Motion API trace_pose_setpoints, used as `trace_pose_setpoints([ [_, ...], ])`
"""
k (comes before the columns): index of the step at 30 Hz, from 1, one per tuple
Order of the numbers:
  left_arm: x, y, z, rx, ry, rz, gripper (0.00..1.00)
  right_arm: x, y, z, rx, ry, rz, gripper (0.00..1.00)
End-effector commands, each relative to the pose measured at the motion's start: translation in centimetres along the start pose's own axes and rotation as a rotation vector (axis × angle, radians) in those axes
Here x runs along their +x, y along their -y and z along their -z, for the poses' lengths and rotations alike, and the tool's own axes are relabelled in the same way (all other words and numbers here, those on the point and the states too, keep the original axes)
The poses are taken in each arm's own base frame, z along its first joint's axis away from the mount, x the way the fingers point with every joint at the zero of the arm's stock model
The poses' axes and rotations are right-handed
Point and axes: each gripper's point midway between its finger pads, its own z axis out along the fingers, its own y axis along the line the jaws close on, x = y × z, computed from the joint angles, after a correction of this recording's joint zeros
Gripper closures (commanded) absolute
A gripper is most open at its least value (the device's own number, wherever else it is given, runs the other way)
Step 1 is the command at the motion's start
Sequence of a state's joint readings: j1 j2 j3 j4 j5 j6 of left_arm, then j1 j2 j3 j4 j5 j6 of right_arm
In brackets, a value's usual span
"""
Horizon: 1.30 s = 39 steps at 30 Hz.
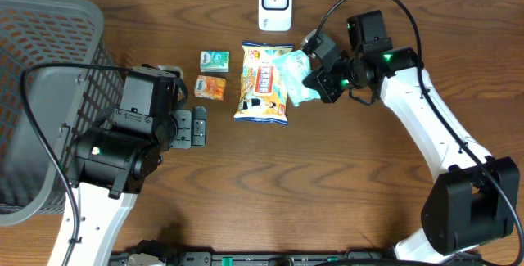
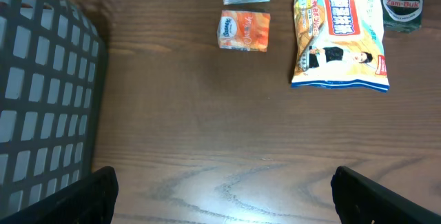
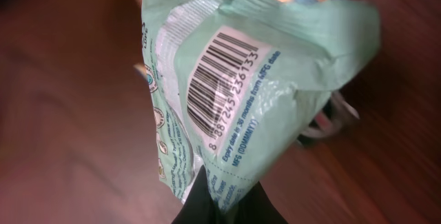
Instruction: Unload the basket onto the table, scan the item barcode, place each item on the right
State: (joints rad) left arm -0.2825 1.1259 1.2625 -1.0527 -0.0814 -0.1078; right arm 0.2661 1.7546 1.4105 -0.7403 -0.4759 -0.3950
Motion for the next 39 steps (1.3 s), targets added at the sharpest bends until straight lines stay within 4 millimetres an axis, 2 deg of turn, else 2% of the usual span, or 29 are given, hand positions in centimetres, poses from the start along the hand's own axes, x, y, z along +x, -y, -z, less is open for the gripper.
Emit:
trace_pose_setpoints([
  [1, -0.3, -0.1, 0.2, -0.005, 0.006, -0.001, 0.02, 0.9, 4.3, 1.5, 0.278, -0.075, -0.053, 0.99],
  [6, -0.3, -0.1, 0.2, -0.005, 0.006, -0.001, 0.02, 3.4, 10.0, 4.7, 0.662, -0.187, -0.152, 0.99],
  [9, -0.3, -0.1, 0.2, -0.005, 0.006, -0.001, 0.02, 4.7, 11.9, 6.3, 0.808, -0.244, -0.165, 0.99],
  [11, -0.3, -0.1, 0.2, -0.005, 0.006, -0.001, 0.02, 5.6, 12.6, 6.7, 0.857, -0.28, -0.169, 0.99],
  [16, -0.3, -0.1, 0.2, -0.005, 0.006, -0.001, 0.02, 8.5, 14.3, 6.0, 0.909, -0.385, -0.172, 0.99],
  [21, -0.3, -0.1, 0.2, -0.005, 0.006, -0.001, 0.02, 10.7, 17.0, 4.5, 0.935, -0.491, -0.112, 0.99],
  [26, -0.3, -0.1, 0.2, -0.005, 0.006, -0.001, 0.02, 12.5, 19.5, 4.5, 1.082, -0.583, -0.105, 0.99],
  [30, -0.3, -0.1, 0.2, -0.005, 0.006, -0.001, 0.02, 13.4, 20.3, 4.5, 1.145, -0.64, -0.094, 0.98],
  [36, -0.3, -0.1, 0.2, -0.005, 0.006, -0.001, 0.02, 14.2, 19.5, 2.5, 1.064, -0.654, -0.092, 0.96],
  [37, -0.3, -0.1, 0.2, -0.005, 0.006, -0.001, 0.02, 14.2, 19.1, 2.0, 1.038, -0.642, -0.101, 0.91],
  [39, -0.3, -0.1, 0.2, -0.005, 0.006, -0.001, 0.02, 14.1, 18.2, 0.8, 0.974, -0.627, -0.104, 0.73],
])
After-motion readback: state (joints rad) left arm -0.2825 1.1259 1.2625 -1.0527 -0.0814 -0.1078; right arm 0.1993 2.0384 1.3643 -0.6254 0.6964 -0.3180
